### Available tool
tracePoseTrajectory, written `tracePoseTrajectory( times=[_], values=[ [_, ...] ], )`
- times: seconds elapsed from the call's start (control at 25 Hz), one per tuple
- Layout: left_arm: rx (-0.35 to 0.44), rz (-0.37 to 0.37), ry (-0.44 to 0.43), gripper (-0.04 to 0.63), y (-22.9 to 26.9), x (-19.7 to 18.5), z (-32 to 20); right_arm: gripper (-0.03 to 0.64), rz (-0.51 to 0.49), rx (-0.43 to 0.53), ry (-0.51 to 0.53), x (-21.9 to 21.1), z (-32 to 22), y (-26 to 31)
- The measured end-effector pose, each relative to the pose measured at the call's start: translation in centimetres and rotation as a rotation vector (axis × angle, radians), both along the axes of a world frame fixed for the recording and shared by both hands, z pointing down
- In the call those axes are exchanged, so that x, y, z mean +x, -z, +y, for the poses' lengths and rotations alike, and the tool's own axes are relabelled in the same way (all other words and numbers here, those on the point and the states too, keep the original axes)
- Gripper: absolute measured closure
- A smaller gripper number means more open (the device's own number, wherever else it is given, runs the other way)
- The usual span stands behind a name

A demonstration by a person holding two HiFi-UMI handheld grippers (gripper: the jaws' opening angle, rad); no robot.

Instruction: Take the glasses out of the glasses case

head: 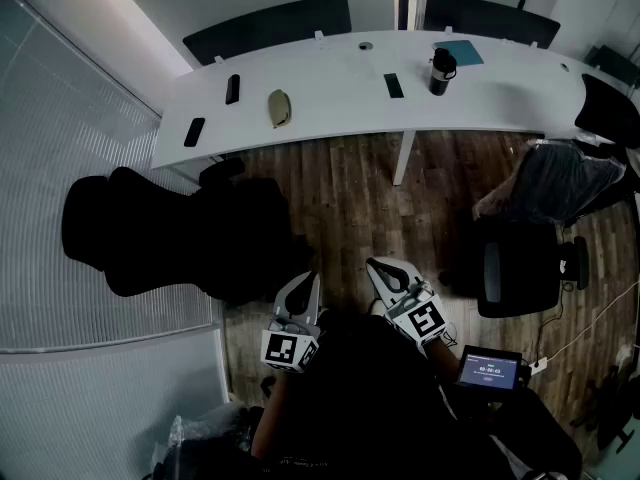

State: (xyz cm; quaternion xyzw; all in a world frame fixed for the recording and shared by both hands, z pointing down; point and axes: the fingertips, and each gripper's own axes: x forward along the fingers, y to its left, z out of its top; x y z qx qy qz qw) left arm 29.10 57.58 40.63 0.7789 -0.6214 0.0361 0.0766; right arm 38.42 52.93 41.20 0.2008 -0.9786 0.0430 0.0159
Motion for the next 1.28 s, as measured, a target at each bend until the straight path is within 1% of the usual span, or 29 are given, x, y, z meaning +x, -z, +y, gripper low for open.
tracePoseTrajectory(
  times=[0.16,0.28,0.48,0.72,0.92,1.08,1.2,1.28],
  values=[
    [-0.005,-0.016,-0.014,0.588,0.0,0.6,-0.7,0.609,-0.017,-0.012,-0.029,0.8,-1.0,0.0],
    [-0.006,-0.012,0.0,0.588,-0.2,0.4,-1.9,0.609,-0.015,-0.01,-0.039,0.9,-2.3,-0.4],
    [0.005,-0.001,-0.052,0.588,-1.1,0.4,-4.0,0.609,0.011,-0.005,-0.071,0.9,-3.8,-1.1],
    [0.028,0.034,-0.086,0.588,-1.2,-1.3,-7.3,0.609,0.026,-0.034,-0.108,-0.6,-5.6,-0.9],
    [0.036,0.059,-0.083,0.588,-0.9,-4.1,-9.3,0.609,0.086,-0.025,-0.082,-4.1,-6.7,-0.4],
    [0.063,0.049,-0.085,0.588,-0.1,-8.0,-10.9,0.609,0.15,-0.023,-0.037,-8.6,-8.1,0.1],
    [0.056,0.113,-0.037,0.588,0.4,-11.1,-11.9,0.609,0.18,-0.018,-0.006,-11.8,-9.1,-0.1],
    [0.093,0.128,-0.021,0.588,0.2,-13.5,-12.4,0.609,0.186,-0.012,0.016,-14.3,-9.7,-0.4]
  ],
)
